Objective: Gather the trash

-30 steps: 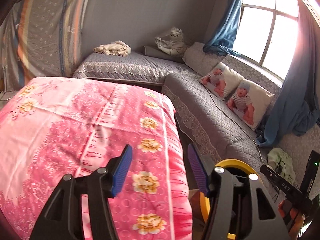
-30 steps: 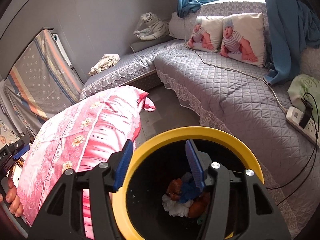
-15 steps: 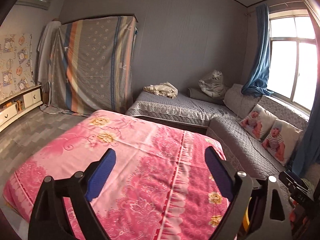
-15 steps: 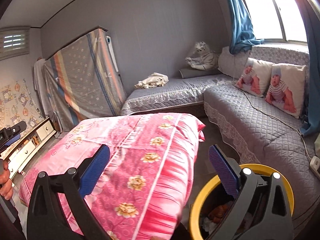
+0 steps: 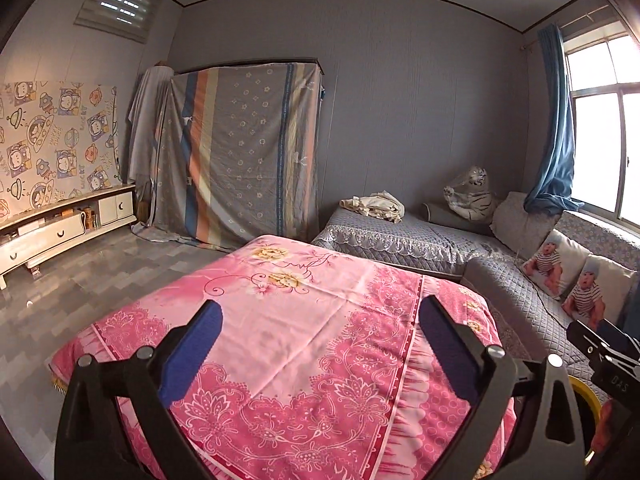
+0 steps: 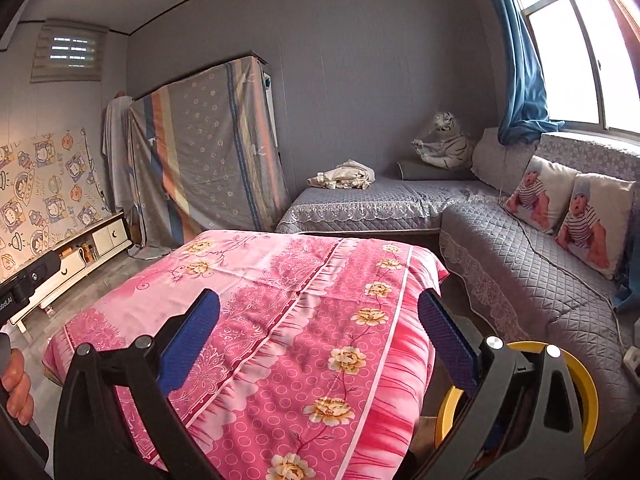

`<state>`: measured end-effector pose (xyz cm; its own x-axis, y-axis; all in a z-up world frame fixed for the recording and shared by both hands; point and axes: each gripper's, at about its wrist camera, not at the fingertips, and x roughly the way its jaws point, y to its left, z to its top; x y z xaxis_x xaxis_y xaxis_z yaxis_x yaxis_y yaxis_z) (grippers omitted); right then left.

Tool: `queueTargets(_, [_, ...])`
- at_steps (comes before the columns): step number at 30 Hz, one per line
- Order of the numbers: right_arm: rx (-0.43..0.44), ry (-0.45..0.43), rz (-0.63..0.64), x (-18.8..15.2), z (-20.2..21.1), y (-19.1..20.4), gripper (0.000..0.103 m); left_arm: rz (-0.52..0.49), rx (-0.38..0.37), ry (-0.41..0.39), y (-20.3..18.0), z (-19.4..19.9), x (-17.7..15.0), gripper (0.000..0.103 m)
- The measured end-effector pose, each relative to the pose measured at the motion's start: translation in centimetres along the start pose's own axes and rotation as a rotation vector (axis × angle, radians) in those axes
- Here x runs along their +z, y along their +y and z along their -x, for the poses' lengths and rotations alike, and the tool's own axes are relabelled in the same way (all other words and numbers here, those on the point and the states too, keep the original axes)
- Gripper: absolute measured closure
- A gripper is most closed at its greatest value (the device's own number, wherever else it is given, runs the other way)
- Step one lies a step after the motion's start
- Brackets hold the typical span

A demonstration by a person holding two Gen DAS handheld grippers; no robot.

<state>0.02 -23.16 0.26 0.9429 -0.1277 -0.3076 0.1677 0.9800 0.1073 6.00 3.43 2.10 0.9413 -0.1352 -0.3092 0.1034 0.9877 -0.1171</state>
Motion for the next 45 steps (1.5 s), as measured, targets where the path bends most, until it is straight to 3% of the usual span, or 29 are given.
queueTargets(10, [-0.063,-0.041,-0.024,-1.7,1.0,0.2,0.008,0.021,0.033,0.028,0.2,1.6,-2.6,0.008])
queueTargets(16, [-0.096,-0.045,-0.036,-2.4,0.7,0.1,0.008,0.007,0.051,0.004,-0.4,2.1,-3.0,0.008])
queueTargets(45, [-0.067,-0.030,-0.045,-3.5,0.3,0.1,0.008,0.008,0.036,-0.010,-1.1,2.8,-3.1,0.008])
